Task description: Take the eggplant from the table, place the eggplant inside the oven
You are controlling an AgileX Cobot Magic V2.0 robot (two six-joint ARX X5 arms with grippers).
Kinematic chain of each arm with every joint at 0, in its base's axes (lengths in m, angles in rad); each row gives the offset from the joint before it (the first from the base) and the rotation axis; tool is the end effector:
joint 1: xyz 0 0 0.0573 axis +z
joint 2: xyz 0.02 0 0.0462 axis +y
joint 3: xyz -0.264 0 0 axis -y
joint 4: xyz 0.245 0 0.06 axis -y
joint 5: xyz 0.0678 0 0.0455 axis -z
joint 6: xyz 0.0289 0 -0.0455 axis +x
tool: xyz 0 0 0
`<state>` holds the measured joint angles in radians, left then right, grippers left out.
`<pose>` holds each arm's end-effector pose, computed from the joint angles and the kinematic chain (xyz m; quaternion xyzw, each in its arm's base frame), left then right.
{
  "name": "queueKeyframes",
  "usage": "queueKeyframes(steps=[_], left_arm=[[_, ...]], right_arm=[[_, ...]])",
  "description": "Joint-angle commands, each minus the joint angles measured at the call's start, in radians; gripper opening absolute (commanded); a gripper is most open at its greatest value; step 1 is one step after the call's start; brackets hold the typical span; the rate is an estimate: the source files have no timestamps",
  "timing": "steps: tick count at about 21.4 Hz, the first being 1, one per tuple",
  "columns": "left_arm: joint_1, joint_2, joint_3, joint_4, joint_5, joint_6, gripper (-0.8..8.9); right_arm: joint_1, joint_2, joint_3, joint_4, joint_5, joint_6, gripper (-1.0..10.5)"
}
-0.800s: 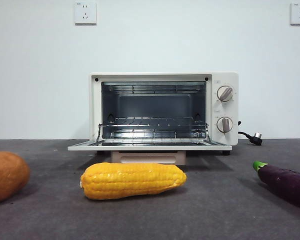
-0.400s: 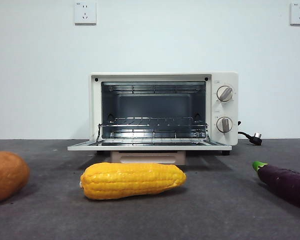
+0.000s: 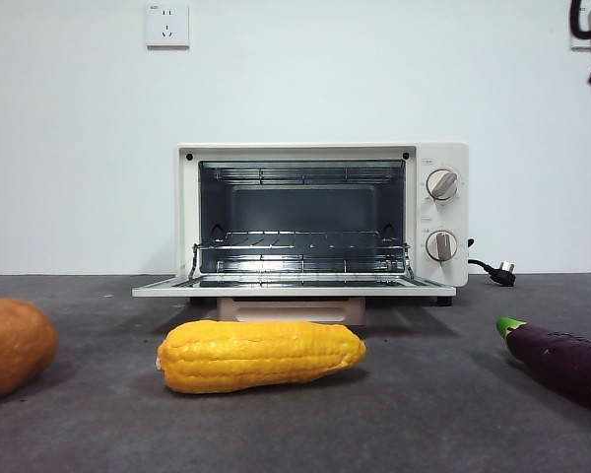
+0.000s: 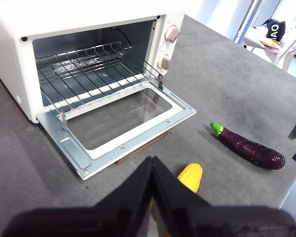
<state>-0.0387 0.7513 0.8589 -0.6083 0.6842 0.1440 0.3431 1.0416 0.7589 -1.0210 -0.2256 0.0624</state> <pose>0.1425 -0.0238 0.3264 -0.0132 0.2097 -0.3586 0.9095 0.1523 0.0613 0.2281 -0.0118 0.6123 0.2040 0.7638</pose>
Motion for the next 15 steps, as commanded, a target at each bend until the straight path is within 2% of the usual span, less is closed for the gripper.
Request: queueKeyframes(steps=[1,7,12,15], left_arm=[[-0.003,-0.002,-0.008,0.003,0.004,-0.01,-0.06],[-0.009,0.0,-0.008,0.003,0.004,-0.01,-0.06],[-0.009,0.0,-0.008,0.003,0.004,-0.01,-0.06],[-0.009,-0.001,-0.008,0.003,0.004,-0.01,-0.06]], right_arm=[[0.021,0.014,-0.01,0.023,0.023,0.043,5.3],[0.056,0.06,-0.012,0.031,0.06,0.12,5.3],[0.07,0.123,-0.012,0.036,0.065,0.14,5.3],[0.098,0.153,-0.012,0.045,0.112,0.158,5.3]])
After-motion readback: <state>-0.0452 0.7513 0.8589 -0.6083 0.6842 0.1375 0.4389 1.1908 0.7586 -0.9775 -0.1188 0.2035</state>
